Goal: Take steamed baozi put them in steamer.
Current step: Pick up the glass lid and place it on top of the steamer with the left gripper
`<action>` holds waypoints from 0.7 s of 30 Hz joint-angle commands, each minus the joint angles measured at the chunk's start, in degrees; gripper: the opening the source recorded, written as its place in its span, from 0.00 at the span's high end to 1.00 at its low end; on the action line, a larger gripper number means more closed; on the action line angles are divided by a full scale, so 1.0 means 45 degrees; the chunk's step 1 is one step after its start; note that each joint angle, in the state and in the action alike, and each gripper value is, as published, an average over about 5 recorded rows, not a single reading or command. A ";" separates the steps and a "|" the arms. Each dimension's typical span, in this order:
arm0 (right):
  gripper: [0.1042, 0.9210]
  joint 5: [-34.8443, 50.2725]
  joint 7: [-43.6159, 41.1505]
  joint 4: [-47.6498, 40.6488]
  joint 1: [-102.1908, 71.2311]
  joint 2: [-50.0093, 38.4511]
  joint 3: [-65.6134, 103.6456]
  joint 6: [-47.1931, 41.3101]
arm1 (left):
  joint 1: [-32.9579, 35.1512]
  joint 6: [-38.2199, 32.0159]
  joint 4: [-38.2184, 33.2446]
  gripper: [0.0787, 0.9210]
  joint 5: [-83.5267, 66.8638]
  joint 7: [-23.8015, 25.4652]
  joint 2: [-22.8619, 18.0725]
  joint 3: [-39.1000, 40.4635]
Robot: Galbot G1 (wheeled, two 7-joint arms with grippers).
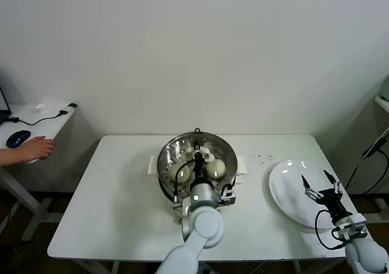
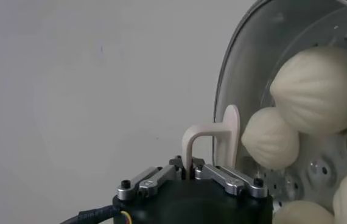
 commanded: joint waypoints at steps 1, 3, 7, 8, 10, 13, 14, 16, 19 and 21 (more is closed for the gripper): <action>0.12 0.0001 -0.0043 -0.0042 -0.0002 -0.0006 0.0045 0.0043 | -0.0003 -0.0087 0.0133 0.91 -0.0055 -0.0210 -0.0113 -0.0026; 0.12 0.0000 -0.0066 -0.0063 -0.0002 -0.0008 0.0065 0.0059 | 0.0013 -0.0112 0.0151 0.91 -0.0032 -0.0222 -0.0101 -0.0020; 0.12 -0.0002 -0.0097 -0.0073 0.0000 -0.0007 0.0087 0.0074 | 0.0075 -0.0170 0.0149 0.91 0.0087 -0.0049 -0.0071 -0.0026; 0.12 -0.0003 -0.0102 -0.0073 0.0000 -0.0007 0.0089 0.0076 | 0.0097 -0.0201 0.0121 0.91 0.0129 0.0009 -0.0066 -0.0045; 0.12 -0.0005 -0.0110 -0.0075 0.0000 -0.0010 0.0097 0.0077 | 0.0143 -0.0319 0.0013 0.91 0.0259 0.0083 -0.0039 -0.0098; 0.12 -0.0009 -0.0121 -0.0082 0.0002 -0.0019 0.0107 0.0073 | 0.0232 -0.0477 -0.0326 0.91 0.0387 0.0234 0.0099 -0.0117; 0.12 -0.0011 -0.0128 -0.0089 0.0006 -0.0023 0.0108 0.0072 | 0.0268 -0.0485 -0.0457 0.90 0.0381 0.0306 0.0158 -0.0099; 0.12 -0.0023 -0.0137 -0.0111 0.0016 -0.0025 0.0110 0.0066 | 0.0362 -0.0495 -0.0783 0.86 0.0372 0.0453 0.0288 -0.0057; 0.12 -0.0042 -0.0158 -0.0137 0.0030 -0.0024 0.0100 0.0055 | 0.0538 -0.0508 -0.1279 0.76 0.0352 0.0643 0.0487 -0.0020; 0.12 -0.0057 -0.0168 -0.0140 0.0035 -0.0022 0.0091 0.0041 | 0.0696 -0.0518 -0.1640 0.69 0.0326 0.0733 0.0621 -0.0021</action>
